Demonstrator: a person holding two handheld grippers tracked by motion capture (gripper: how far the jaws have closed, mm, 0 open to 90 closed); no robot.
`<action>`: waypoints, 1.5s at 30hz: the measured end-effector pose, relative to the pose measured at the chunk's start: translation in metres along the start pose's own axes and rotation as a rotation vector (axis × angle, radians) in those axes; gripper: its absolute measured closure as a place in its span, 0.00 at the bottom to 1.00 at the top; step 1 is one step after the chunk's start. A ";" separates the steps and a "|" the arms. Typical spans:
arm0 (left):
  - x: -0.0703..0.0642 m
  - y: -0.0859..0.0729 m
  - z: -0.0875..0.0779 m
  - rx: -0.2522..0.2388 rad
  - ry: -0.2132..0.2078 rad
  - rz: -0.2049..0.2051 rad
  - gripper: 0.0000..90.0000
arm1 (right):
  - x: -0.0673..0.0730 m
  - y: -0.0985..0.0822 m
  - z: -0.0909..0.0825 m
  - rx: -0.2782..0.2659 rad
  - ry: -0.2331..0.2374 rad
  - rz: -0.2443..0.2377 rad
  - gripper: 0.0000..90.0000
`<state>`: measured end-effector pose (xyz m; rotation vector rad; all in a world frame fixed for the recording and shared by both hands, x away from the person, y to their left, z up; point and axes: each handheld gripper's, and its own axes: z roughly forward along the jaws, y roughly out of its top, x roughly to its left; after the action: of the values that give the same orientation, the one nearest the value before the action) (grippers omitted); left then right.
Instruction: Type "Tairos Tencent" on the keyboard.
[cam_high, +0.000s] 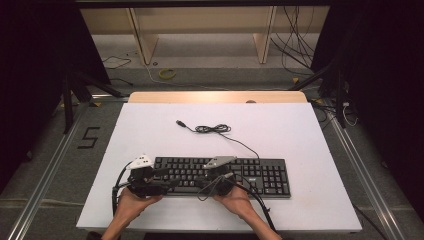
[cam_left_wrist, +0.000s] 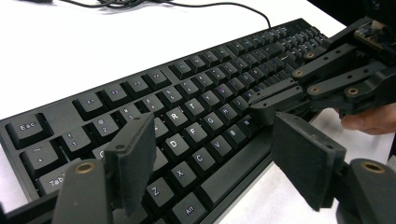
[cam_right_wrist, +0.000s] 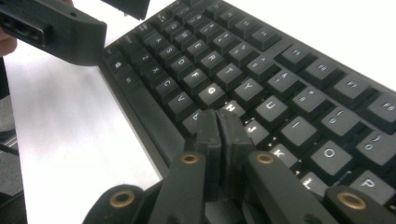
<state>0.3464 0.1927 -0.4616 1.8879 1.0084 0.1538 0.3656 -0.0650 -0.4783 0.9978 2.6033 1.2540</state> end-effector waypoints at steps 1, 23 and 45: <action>0.000 0.000 0.000 0.000 0.000 0.000 0.34 | 0.000 0.000 -0.001 -0.003 -0.003 0.000 0.98; 0.002 0.000 0.001 0.003 0.004 -0.001 0.34 | -0.009 -0.001 -0.018 -0.060 0.002 0.036 0.89; 0.001 0.004 0.006 0.016 0.004 0.022 0.34 | -0.019 -0.006 -0.044 -0.128 0.013 0.048 0.64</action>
<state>0.3524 0.1888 -0.4624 1.9143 0.9952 0.1627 0.3625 -0.1089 -0.4573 1.0377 2.4860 1.4228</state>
